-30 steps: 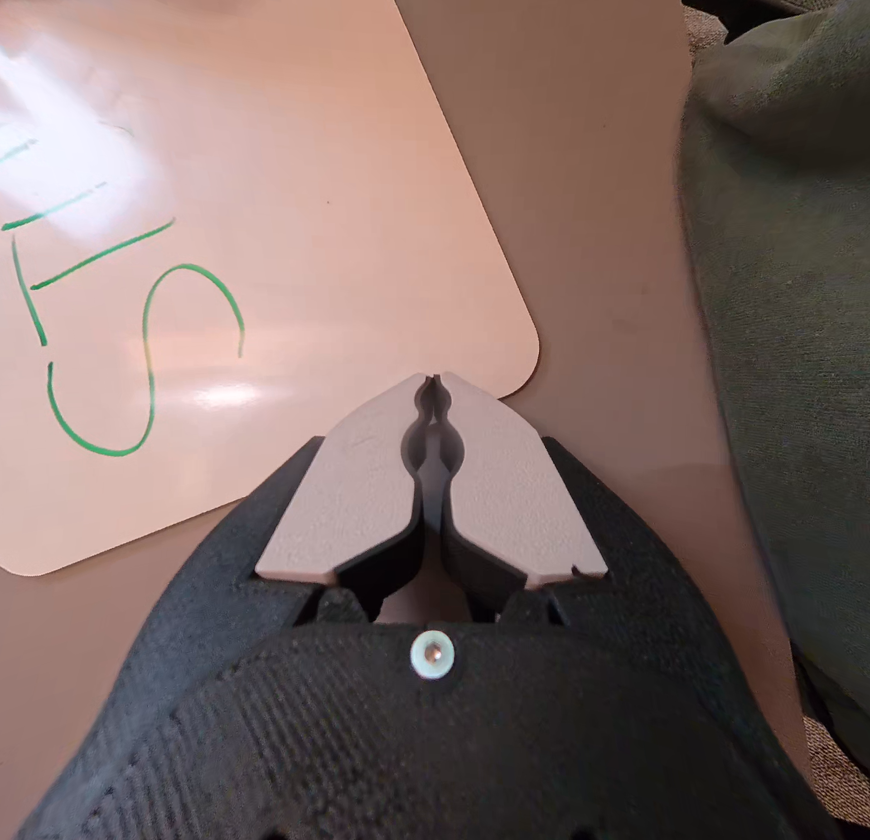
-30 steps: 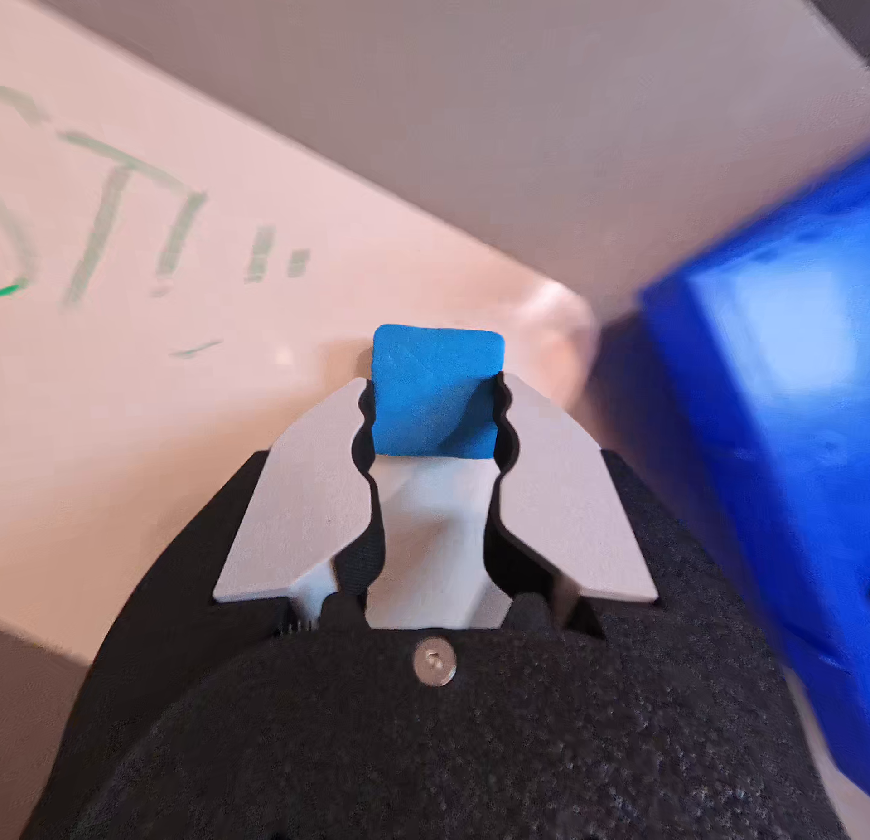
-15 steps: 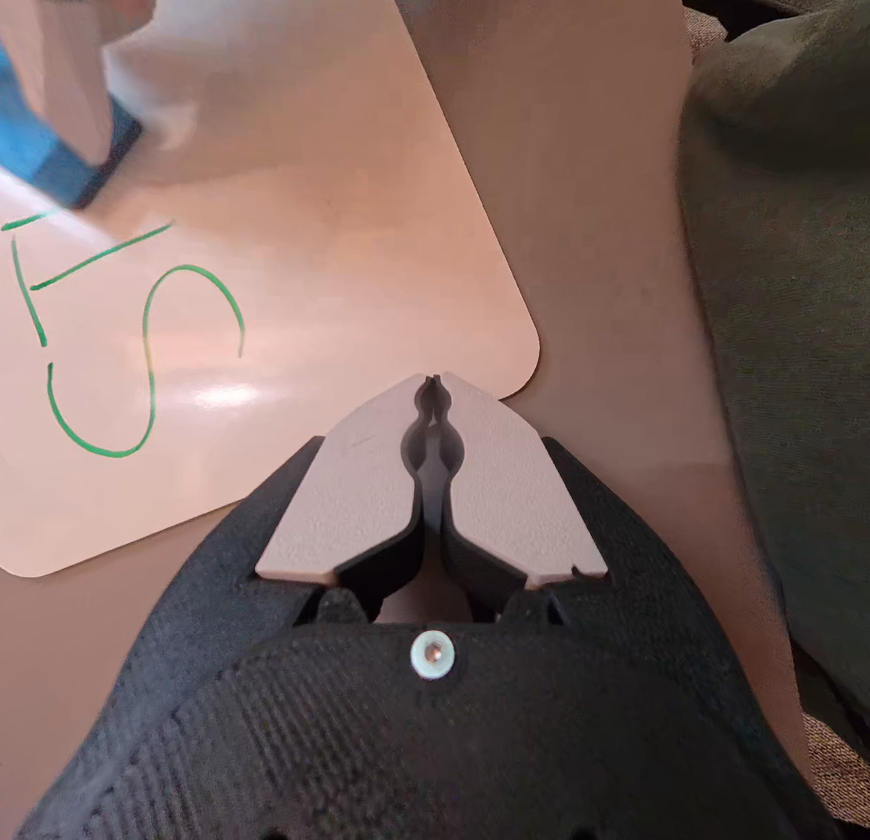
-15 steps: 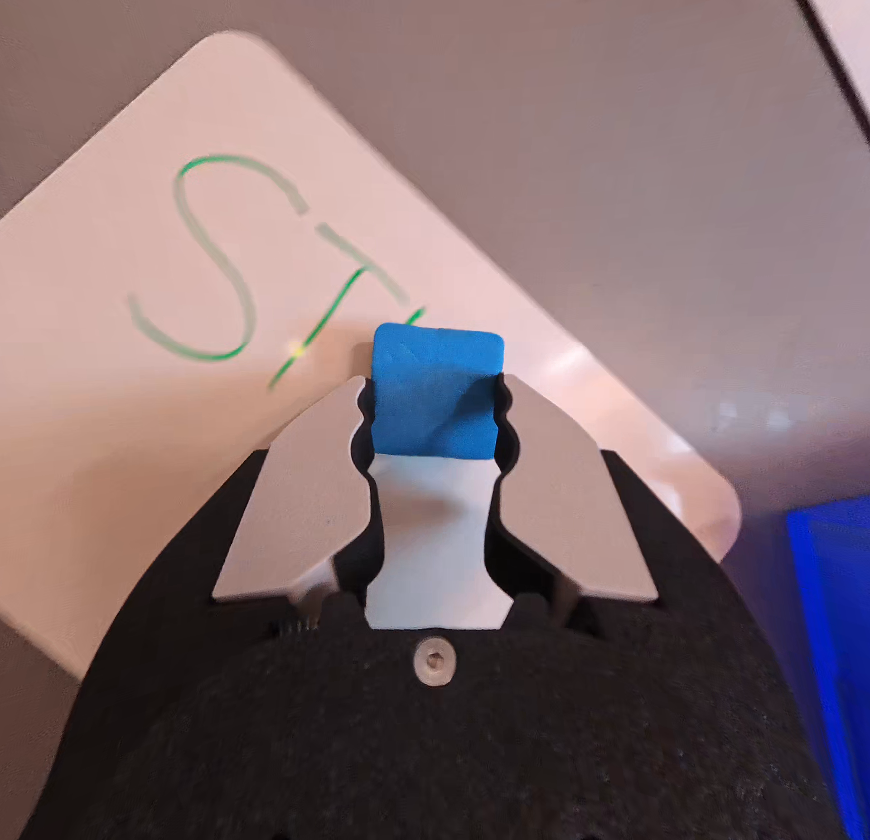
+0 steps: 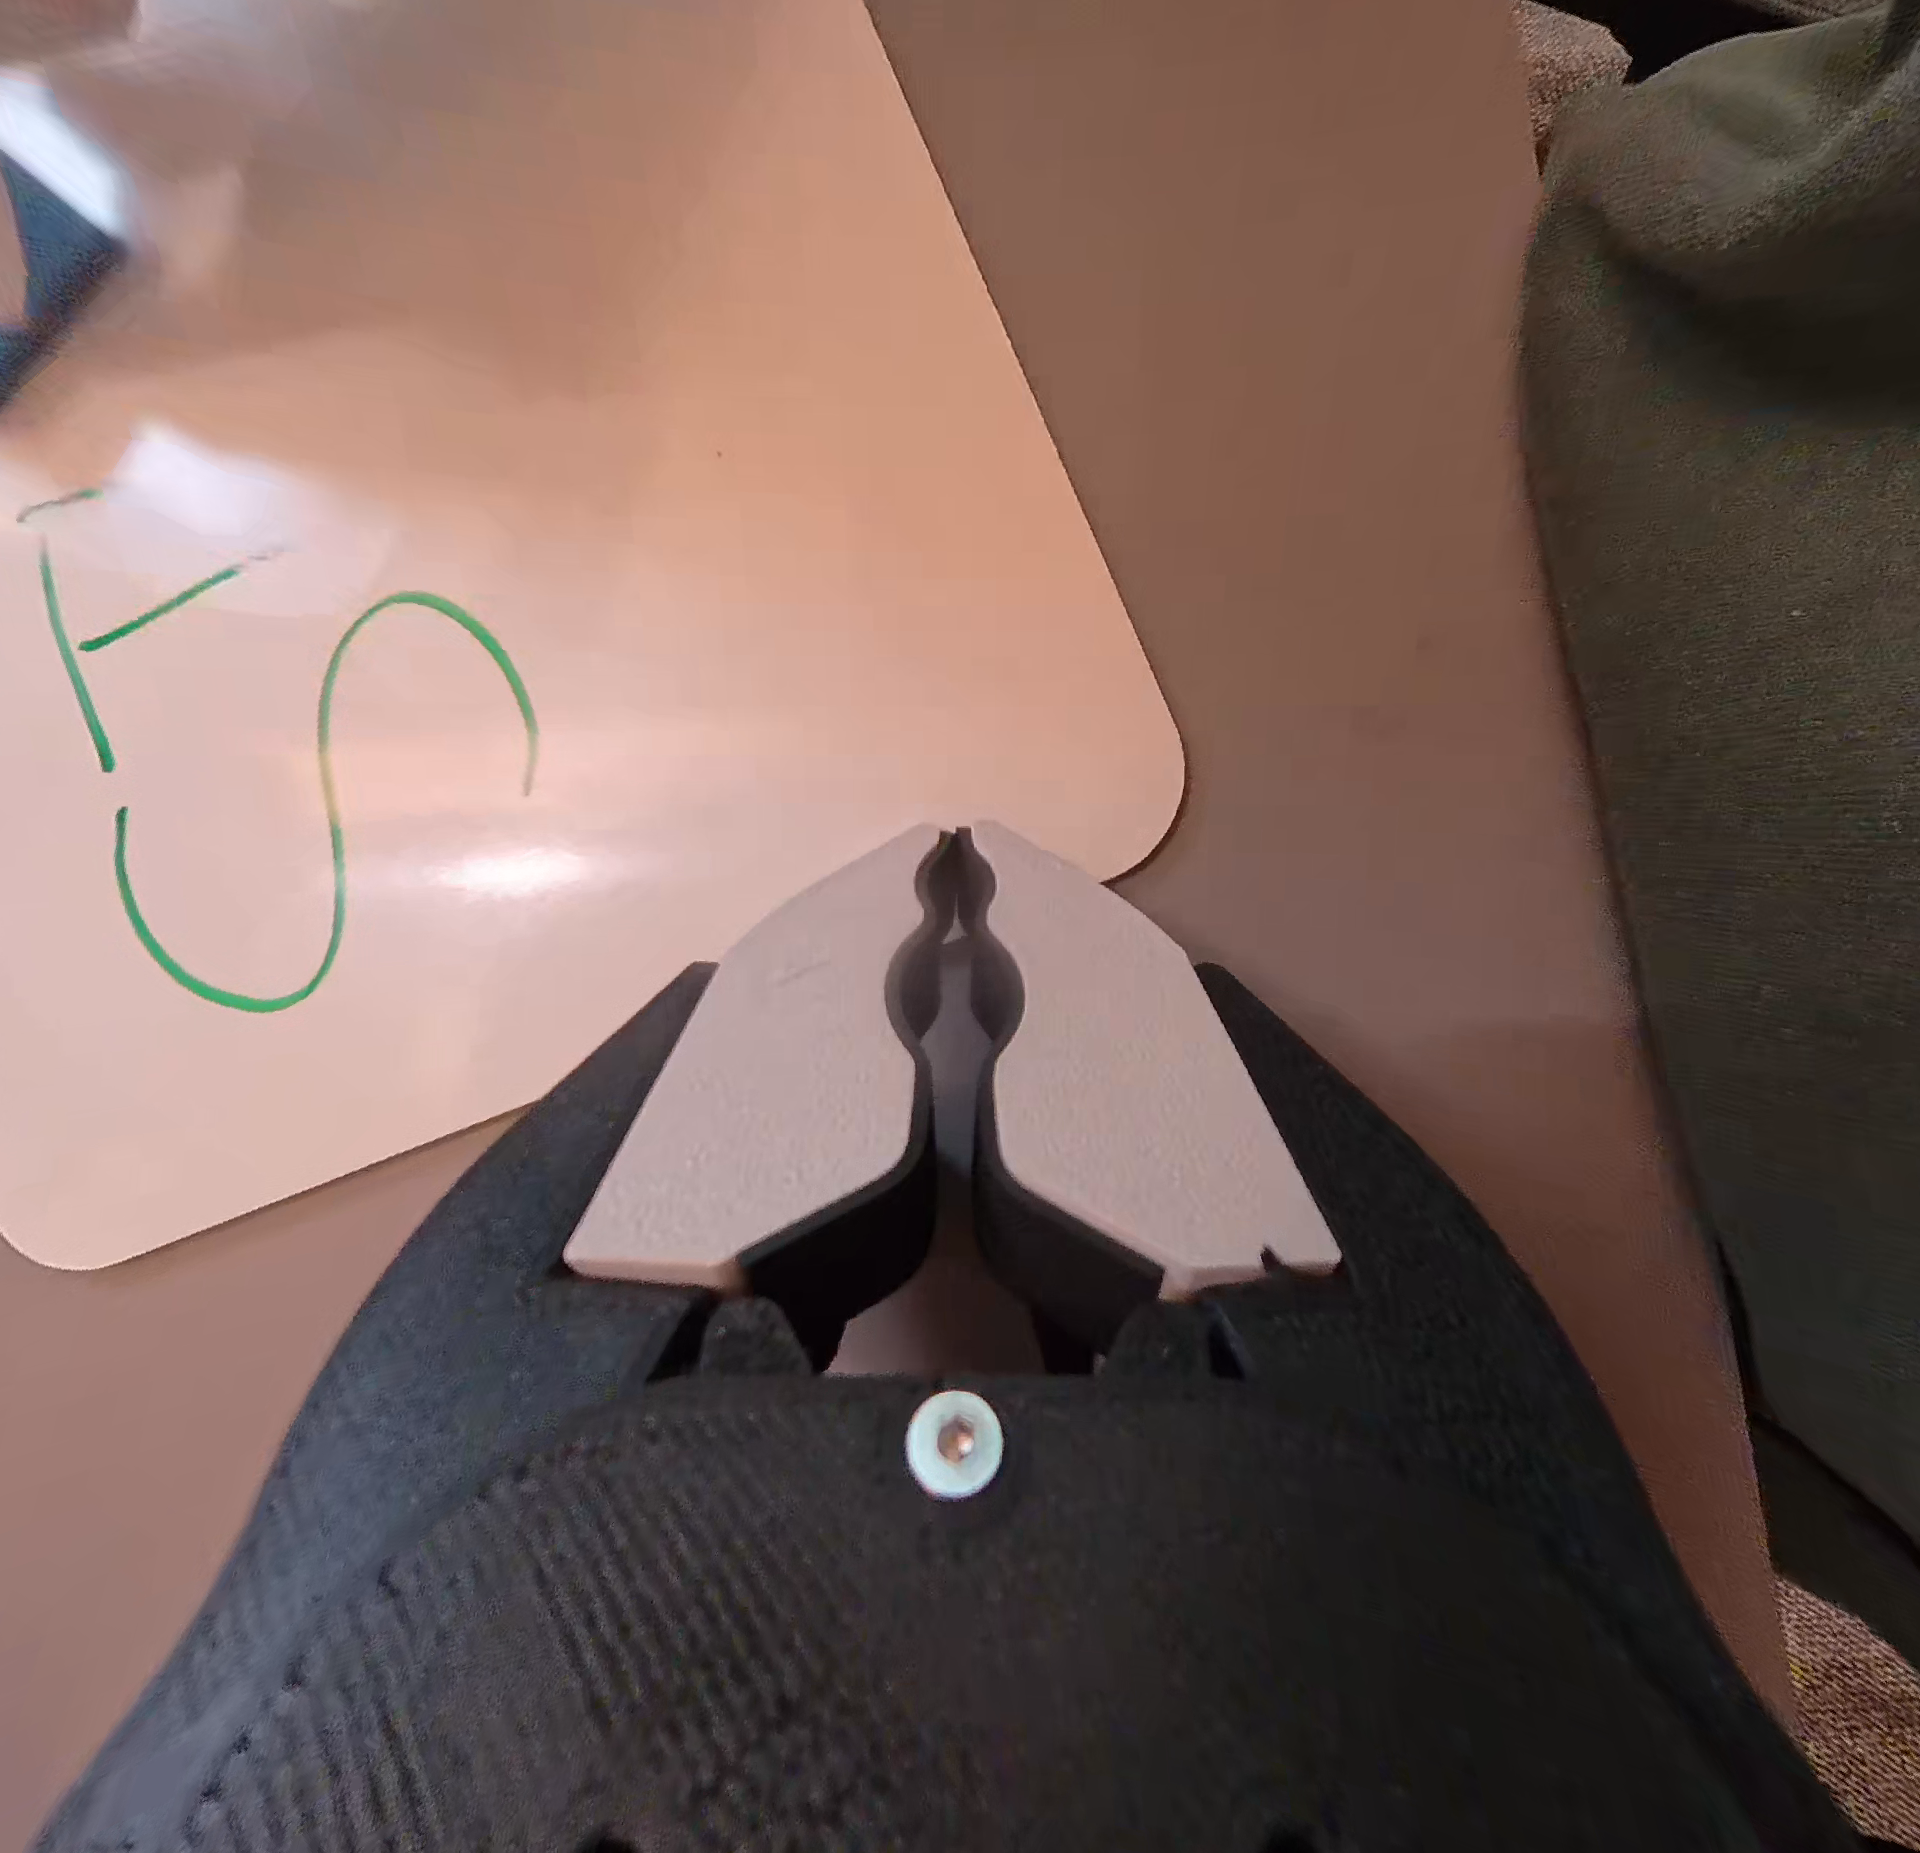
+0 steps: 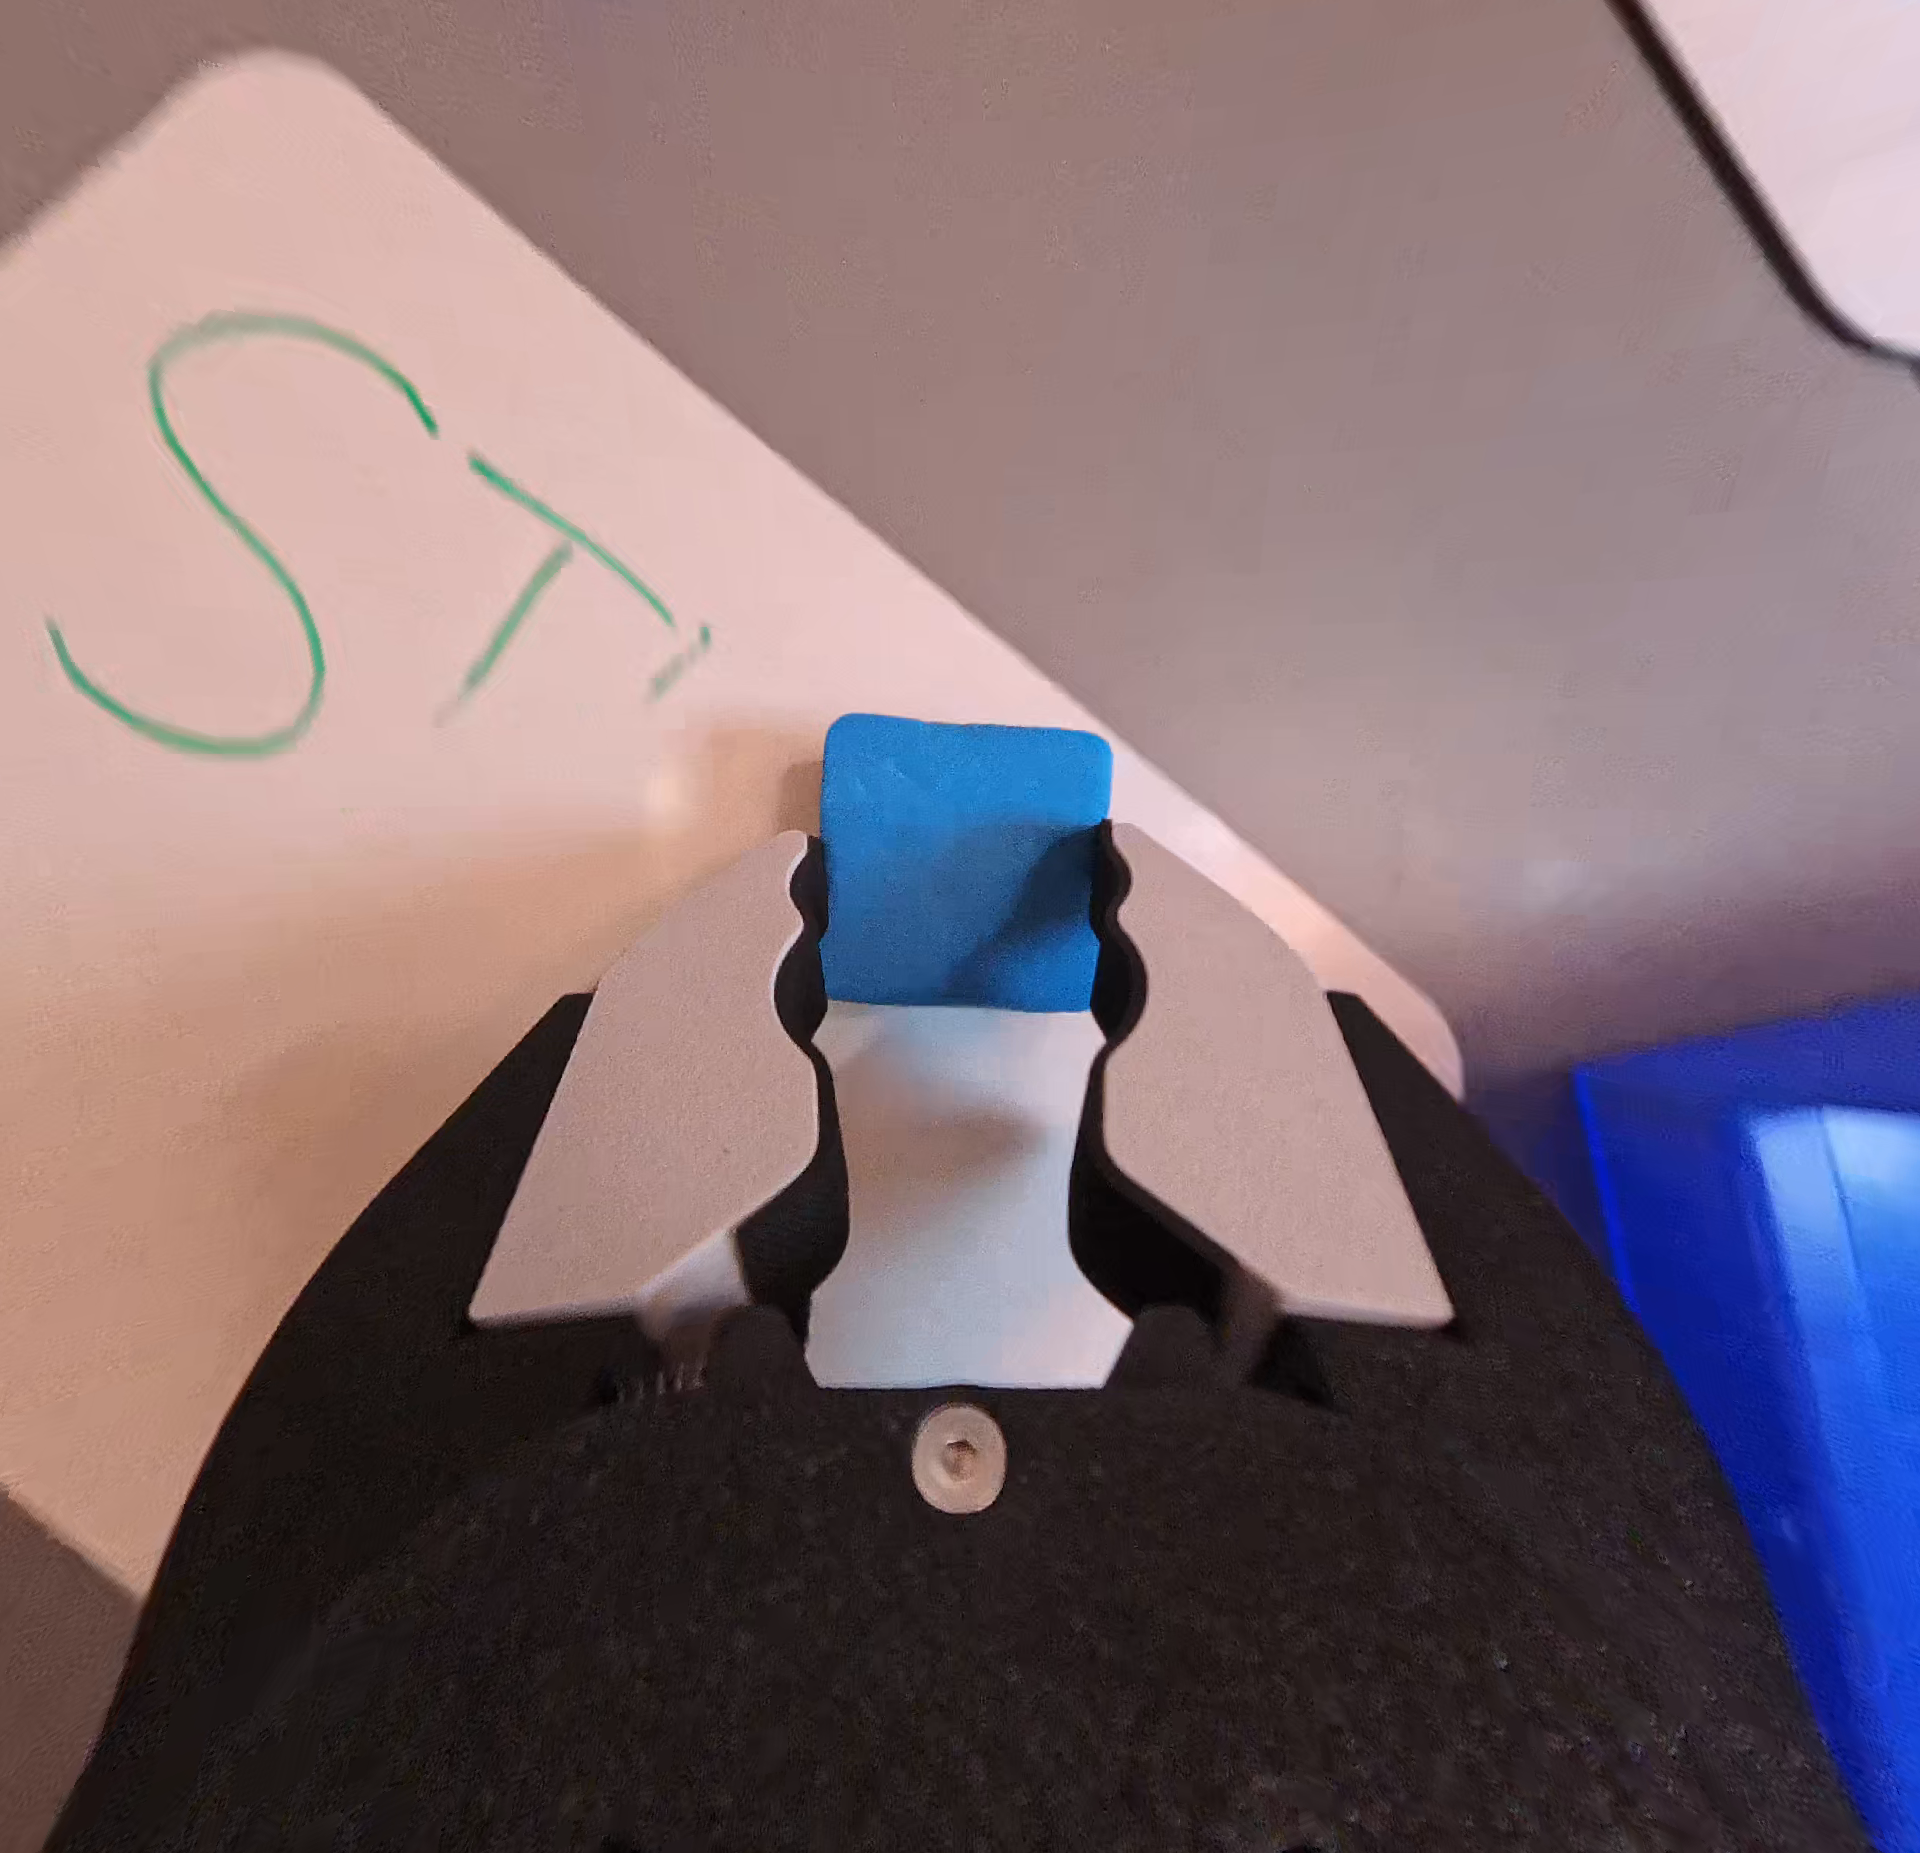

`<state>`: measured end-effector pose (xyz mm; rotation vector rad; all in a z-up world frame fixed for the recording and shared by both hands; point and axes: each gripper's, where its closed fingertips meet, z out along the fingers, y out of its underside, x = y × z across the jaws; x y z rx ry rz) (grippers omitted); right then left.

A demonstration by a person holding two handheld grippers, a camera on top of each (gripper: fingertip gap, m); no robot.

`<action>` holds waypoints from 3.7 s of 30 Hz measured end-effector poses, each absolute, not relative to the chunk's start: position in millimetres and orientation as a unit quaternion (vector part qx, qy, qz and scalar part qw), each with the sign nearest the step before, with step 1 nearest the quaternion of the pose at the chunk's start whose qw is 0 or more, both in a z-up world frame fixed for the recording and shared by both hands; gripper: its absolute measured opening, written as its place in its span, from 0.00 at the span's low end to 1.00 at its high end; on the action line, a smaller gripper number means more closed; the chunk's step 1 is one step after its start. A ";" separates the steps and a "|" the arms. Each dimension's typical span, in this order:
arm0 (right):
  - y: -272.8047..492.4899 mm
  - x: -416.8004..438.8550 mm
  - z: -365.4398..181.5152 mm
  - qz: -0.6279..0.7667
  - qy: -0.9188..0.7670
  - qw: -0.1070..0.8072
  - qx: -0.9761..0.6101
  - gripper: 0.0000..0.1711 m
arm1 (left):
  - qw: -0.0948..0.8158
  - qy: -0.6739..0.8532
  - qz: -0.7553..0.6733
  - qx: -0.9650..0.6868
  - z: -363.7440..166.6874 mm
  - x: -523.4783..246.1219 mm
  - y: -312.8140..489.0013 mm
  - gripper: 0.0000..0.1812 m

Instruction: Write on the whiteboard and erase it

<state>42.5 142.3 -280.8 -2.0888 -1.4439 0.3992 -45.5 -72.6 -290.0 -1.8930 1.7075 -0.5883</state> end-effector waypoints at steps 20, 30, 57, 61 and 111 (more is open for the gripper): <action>85.7 -25.8 -280.9 0.179 -0.607 0.280 -0.722 0.29 | 0.259 0.627 -0.228 -0.699 -289.6 -44.4 -70.0 0.00; 34.5 -56.6 -280.5 0.191 -0.694 0.251 -0.648 0.29 | 0.256 0.626 -0.231 -0.699 -289.6 -44.0 -68.5 0.00; 121.1 -40.5 -280.7 0.154 -0.609 0.258 -0.734 0.29 | 0.264 0.630 -0.228 -0.694 -289.4 -41.2 -70.6 0.01; 50.3 -81.1 -280.2 0.172 -0.684 0.259 -0.660 0.29 | 0.260 0.630 -0.233 -0.693 -289.3 -41.0 -70.8 0.00; 5.7 5.3 -283.5 0.178 -0.682 0.237 -0.668 0.29 | 0.265 0.633 -0.224 -0.692 -290.9 -48.8 -70.6 0.00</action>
